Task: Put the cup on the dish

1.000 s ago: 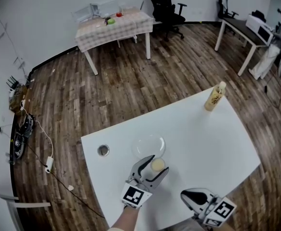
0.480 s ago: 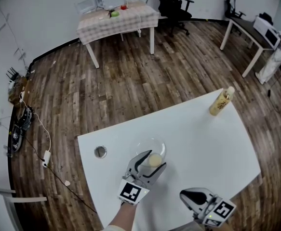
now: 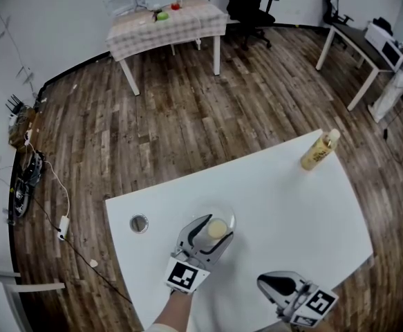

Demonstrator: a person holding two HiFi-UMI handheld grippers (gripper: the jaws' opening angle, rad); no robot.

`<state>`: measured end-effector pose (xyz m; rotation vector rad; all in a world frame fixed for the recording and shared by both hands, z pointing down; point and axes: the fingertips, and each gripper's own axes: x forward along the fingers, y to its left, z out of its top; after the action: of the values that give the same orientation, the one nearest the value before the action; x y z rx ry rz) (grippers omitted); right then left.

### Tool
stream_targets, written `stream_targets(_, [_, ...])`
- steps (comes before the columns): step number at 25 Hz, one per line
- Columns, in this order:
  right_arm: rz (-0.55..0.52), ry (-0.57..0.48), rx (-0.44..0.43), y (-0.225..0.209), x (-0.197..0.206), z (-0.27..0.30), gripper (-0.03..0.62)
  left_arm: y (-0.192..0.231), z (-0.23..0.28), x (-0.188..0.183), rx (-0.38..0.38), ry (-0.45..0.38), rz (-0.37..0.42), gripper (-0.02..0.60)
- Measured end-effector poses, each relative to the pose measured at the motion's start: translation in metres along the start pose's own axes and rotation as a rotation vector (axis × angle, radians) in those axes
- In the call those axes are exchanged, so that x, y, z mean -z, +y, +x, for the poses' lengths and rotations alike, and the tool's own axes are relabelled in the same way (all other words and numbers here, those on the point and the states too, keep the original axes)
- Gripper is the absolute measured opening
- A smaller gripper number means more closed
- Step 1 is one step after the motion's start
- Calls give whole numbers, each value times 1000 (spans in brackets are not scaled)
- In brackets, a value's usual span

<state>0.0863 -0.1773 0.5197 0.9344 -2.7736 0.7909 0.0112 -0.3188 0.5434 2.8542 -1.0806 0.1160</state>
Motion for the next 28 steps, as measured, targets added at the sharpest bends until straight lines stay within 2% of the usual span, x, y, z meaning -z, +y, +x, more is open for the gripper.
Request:
stream_targets(15, [24, 31, 1, -17, -1, 11, 35, 29, 8, 17, -42, 18, -6, 270])
stream_targets(28, [20, 33, 7, -22, -7, 17, 35, 34, 6, 29, -28, 41, 14, 270])
